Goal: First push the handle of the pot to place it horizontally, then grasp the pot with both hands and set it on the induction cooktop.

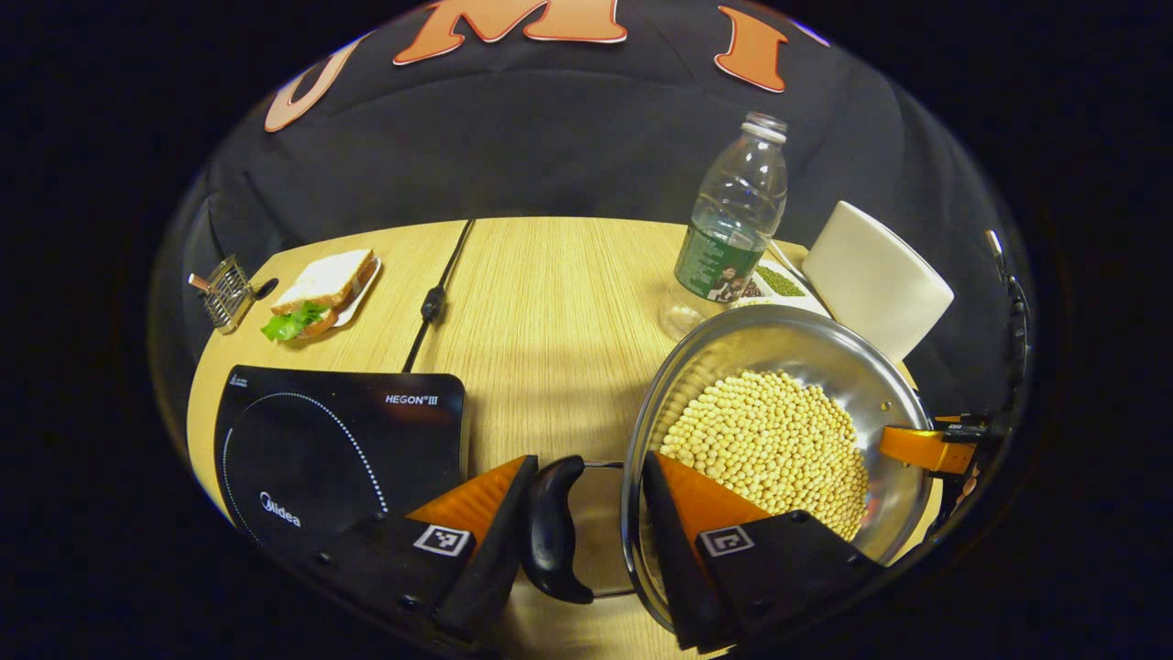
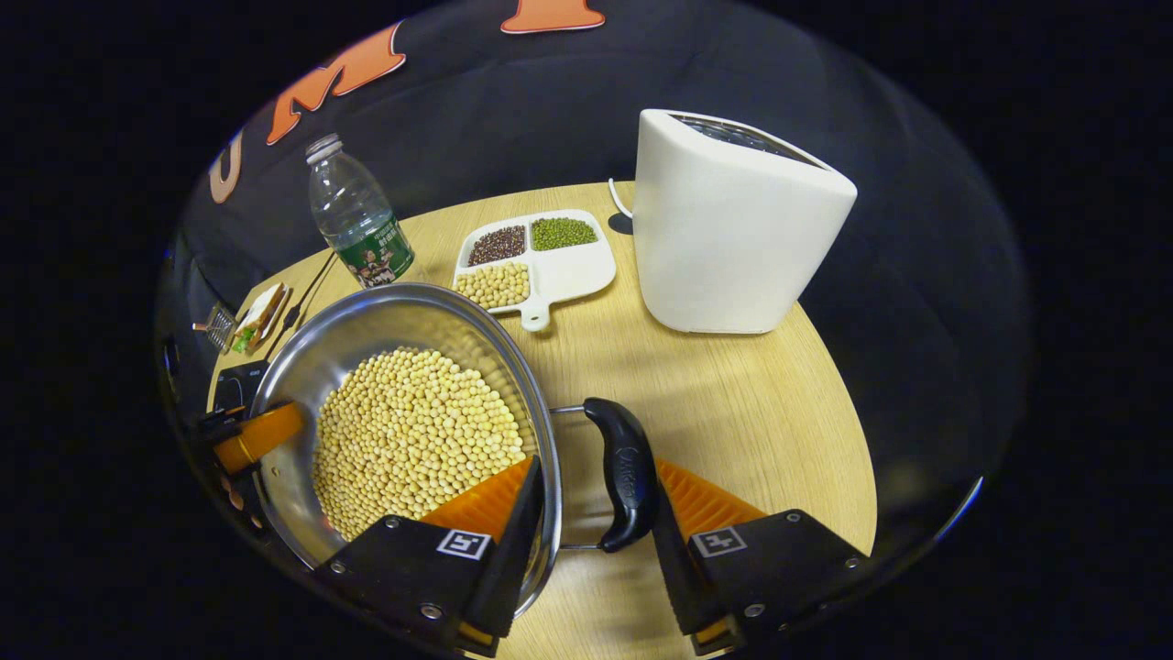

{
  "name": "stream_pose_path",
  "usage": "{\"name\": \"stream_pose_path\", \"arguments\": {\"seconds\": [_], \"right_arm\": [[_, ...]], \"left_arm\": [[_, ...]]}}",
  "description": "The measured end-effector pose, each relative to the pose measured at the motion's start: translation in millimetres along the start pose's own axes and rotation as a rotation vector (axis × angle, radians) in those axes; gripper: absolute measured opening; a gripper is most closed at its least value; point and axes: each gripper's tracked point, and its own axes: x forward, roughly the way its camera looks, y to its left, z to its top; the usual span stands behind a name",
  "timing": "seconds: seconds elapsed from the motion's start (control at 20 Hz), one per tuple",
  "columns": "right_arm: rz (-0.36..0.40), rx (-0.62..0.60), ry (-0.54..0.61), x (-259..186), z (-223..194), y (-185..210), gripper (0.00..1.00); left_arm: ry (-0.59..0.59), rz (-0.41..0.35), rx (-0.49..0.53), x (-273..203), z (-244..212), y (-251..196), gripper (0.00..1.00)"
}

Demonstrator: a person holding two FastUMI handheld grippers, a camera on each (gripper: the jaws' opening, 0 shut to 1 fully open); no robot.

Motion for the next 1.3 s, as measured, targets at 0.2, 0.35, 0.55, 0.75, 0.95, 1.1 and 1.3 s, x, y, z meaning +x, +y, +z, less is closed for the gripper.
{"name": "stream_pose_path", "arguments": {"seconds": [0.2,0.35,0.55,0.75,0.95,1.1,1.3], "right_arm": [[0.027,0.018,-0.021,3.2,-0.8,0.9,0.65],[0.018,0.016,-0.041,6.9,-0.3,0.0,0.66],[0.016,0.074,-0.027,6.1,-1.0,-0.1,0.62],[0.002,0.059,-0.037,0.7,-3.8,-1.4,0.59],[-0.011,0.049,-0.046,-2.5,-6.0,0.6,0.57],[-0.01,0.052,-0.087,-10.0,-1.5,1.2,0.57],[-0.009,0.041,-0.126,-12.7,1.0,-7.3,0.56]], "left_arm": [[-0.036,0.026,0.027,6.4,-1.4,-0.3,0.8],[-0.044,0.033,0.019,6.0,0.4,0.3,0.81],[-0.079,0.033,0.042,5.3,2.3,-0.6,0.8],[-0.1,0.038,0.067,6.8,3.1,-0.8,0.77],[-0.111,0.037,0.058,-0.4,2.8,-2.8,0.75],[-0.147,0.027,0.051,-20.5,9.9,-1.9,0.72],[-0.181,0.028,0.046,-52.1,17.6,10.5,0.72]]}}
